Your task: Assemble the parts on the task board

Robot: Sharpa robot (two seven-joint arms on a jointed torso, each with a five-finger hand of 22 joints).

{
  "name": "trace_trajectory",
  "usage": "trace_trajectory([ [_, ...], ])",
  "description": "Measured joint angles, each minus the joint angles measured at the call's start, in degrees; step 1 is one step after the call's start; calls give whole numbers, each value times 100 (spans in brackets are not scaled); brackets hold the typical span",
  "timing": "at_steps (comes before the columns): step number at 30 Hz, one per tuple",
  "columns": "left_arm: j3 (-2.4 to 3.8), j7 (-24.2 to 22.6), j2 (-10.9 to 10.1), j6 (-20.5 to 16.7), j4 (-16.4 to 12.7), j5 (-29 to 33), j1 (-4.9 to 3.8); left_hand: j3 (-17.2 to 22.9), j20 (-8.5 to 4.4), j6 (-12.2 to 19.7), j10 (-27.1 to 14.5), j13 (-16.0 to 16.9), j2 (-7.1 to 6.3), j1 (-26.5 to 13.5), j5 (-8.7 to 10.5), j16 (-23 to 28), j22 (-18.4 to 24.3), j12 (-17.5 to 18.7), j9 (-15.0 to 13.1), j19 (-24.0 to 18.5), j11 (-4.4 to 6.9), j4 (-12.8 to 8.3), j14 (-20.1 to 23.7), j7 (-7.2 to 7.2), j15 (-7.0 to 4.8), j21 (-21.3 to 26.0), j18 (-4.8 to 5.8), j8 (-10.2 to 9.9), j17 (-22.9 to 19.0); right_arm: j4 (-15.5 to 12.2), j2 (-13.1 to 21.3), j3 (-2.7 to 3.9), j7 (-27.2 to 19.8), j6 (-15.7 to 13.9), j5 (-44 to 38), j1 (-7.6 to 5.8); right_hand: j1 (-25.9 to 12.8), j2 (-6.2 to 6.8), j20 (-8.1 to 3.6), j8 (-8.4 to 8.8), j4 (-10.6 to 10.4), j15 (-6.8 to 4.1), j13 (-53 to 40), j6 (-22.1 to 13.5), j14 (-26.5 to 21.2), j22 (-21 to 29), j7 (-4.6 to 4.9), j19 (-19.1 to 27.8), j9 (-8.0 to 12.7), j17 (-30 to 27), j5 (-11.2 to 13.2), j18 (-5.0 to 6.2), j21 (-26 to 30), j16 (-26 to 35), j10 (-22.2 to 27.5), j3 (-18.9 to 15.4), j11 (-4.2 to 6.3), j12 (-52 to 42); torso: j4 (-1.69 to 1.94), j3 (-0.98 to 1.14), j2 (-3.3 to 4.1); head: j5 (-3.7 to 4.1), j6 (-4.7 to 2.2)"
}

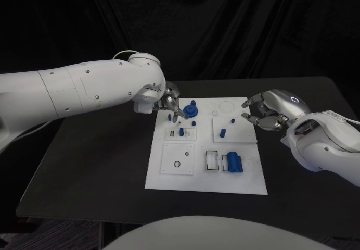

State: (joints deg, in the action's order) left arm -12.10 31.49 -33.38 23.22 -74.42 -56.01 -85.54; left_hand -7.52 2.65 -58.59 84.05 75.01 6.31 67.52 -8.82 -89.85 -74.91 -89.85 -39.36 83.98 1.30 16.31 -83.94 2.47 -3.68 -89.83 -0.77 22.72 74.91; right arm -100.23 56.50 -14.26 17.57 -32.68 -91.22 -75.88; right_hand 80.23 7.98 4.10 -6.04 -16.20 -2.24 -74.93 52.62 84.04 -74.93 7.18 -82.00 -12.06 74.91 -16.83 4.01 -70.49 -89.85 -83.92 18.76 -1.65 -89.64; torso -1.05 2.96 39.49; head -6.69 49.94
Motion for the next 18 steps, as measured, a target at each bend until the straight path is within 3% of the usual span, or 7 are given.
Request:
trace_trajectory([
  [7,0,76,127,40,128,-249,25,-5,0,-49,0,0,32,-32,0,0,0,0,-10,0,0,5,0,-32,0,0,-1,-59,0,8,-8,1,-21,1,10,20,23,-23,0,0,23,0,0,20,0,-2,-20,0,6,0,-24,0,0,0,0,23,0,0,-30,-21,30,-83,-112],
  [12,2,113,218,89,195,-326,80,-5,0,-48,0,0,32,-32,-23,0,0,0,5,0,0,5,0,-32,0,0,-1,-121,0,9,-8,0,-31,4,13,27,23,-23,0,0,23,0,1,20,0,-2,-20,0,6,0,-24,0,0,0,0,23,0,0,-30,-36,46,-101,-118],
  [18,-1,143,308,139,333,-383,163,-21,0,-71,0,0,32,-32,-66,0,0,0,16,-1,0,-11,0,-14,0,0,-1,-166,0,9,-2,0,-38,6,16,29,23,-23,0,0,23,0,1,20,0,-1,-20,0,11,0,-24,0,0,0,0,23,0,0,-32,-37,50,-120,-98],
])
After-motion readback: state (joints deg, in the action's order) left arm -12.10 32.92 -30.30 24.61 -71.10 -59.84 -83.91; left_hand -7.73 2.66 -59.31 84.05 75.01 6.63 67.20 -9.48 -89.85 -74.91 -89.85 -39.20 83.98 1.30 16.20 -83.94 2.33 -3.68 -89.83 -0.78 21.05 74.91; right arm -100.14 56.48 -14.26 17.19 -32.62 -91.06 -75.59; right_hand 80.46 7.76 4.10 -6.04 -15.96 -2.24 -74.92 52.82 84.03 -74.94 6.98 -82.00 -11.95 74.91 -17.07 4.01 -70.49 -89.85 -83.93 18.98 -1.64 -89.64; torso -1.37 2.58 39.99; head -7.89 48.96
